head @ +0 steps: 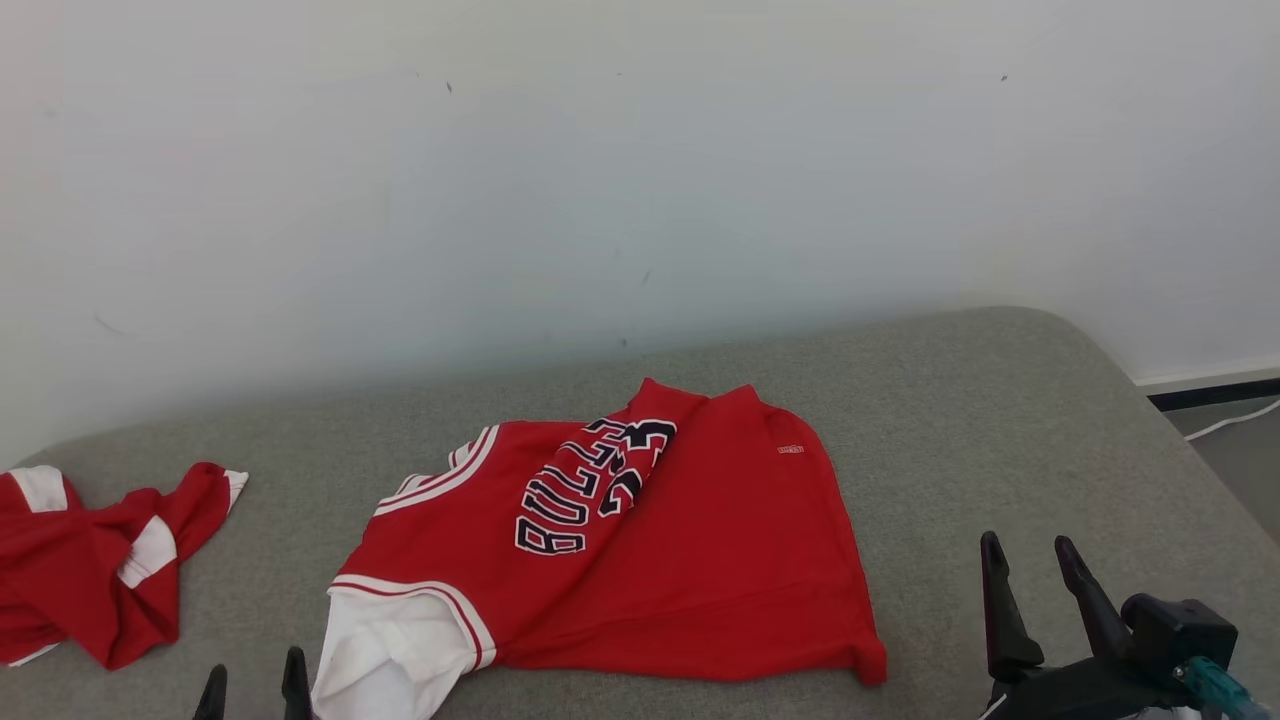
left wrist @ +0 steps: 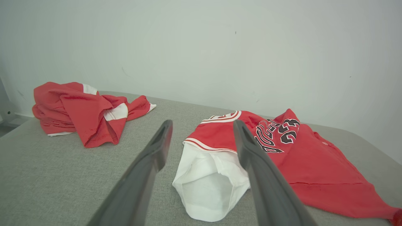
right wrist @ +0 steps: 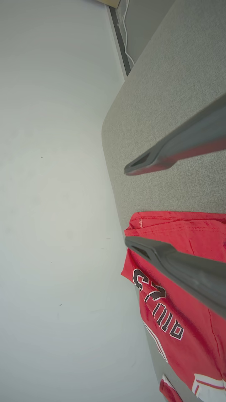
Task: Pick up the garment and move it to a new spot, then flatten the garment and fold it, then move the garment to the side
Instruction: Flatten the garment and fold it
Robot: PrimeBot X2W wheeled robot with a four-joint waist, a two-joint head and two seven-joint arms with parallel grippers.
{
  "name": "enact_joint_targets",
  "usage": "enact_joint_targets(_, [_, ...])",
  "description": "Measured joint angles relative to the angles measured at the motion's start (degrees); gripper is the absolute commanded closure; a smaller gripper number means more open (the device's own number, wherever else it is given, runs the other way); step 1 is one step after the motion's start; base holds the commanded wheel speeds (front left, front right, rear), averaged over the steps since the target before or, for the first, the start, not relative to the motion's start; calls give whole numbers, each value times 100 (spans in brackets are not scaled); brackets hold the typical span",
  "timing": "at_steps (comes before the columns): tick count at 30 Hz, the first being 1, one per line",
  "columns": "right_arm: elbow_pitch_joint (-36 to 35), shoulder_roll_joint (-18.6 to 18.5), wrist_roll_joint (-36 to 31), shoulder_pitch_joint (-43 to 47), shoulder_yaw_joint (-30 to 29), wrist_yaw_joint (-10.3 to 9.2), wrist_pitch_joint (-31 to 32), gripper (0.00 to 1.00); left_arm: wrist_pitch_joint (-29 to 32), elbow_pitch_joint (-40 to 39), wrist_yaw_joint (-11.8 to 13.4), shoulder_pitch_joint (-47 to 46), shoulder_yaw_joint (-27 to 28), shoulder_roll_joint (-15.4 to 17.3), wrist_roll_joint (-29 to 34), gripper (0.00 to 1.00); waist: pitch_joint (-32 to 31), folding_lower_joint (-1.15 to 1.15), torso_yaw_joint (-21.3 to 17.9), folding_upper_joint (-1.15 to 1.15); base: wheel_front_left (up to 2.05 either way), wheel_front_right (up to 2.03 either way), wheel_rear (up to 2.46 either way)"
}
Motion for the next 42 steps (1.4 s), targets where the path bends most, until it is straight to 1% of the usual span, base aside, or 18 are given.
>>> enact_joint_targets(9, [-152, 26, 14, 55, 156, 19, 42, 0, 408, -431, 41, 216, -3, -4, 44, 0, 47, 0, -41, 0, 0, 0, 0])
enact_joint_targets(17, [-225, 13, 14, 53, 157, 25, 101, 0, 678, -706, 43, 225, 86, -108, 178, 0, 100, 1, -15, 0, 0, 0, 0])
enact_joint_targets(35, [-287, 13, 14, 58, 243, 24, 349, 0, 1327, -1048, 48, 300, 107, -260, 300, 0, 340, 1, 46, 0, 0, 0, 0])
enact_joint_targets(37, [-269, -38, 16, 52, 297, 66, 511, 0, 1490, -1037, 48, 282, 111, -293, 301, 0, 385, 1, 61, 0, 0, 0, 0])
enact_joint_targets(39, [-134, -230, 12, -106, 525, 225, 955, 0, 1884, -882, 48, 131, 124, -316, 290, 0, 472, 1, 81, 0, 0, 0, 0])
enact_joint_targets(42, [14, -452, 5, -492, 691, 370, 1500, 0, 2321, -671, 49, -256, 170, -315, 344, 0, 590, 1, 97, 0, 0, 0, 0])
